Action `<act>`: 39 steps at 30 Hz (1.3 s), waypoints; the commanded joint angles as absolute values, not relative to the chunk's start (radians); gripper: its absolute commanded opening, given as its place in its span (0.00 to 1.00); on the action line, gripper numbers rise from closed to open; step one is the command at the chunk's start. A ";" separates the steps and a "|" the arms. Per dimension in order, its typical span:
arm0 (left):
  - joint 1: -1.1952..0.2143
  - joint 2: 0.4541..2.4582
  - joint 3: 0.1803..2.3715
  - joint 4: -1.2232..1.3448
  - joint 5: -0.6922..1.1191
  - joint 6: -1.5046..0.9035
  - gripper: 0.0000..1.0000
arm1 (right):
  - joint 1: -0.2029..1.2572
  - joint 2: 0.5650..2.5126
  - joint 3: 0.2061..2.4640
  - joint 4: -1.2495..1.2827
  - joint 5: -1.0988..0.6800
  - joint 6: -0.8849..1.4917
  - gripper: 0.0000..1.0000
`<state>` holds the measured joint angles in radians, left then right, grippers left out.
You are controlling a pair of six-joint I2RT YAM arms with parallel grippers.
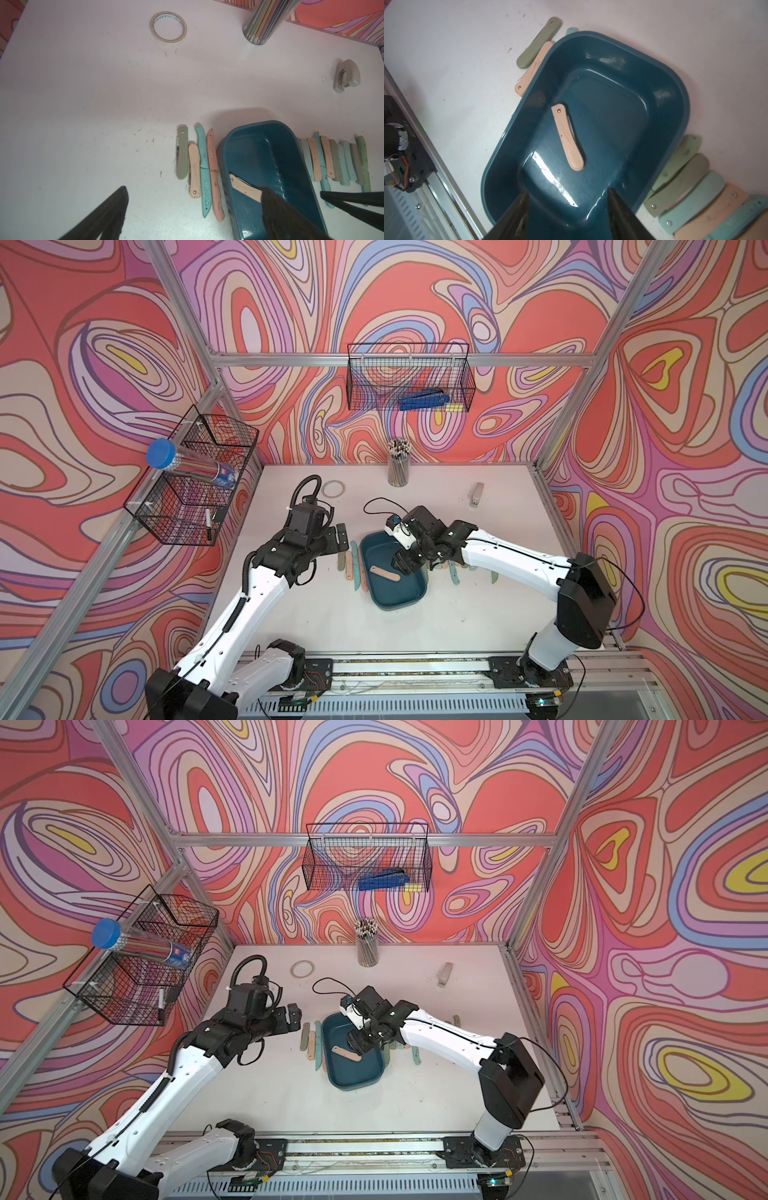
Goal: Take the fruit knife out of the storage box
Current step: Pick up the fruit knife from the storage box.
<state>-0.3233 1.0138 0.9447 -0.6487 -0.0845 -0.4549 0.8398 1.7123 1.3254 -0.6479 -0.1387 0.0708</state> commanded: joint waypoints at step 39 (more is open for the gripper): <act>-0.303 0.877 0.899 -0.719 -0.153 -0.491 1.00 | 0.920 2.175 1.681 -0.916 0.000 0.021 0.22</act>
<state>-0.3080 0.8734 0.9131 -0.7147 -0.1574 -0.4755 0.9176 2.1880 1.6905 -0.9066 0.0116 -0.0120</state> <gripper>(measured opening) 0.998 0.245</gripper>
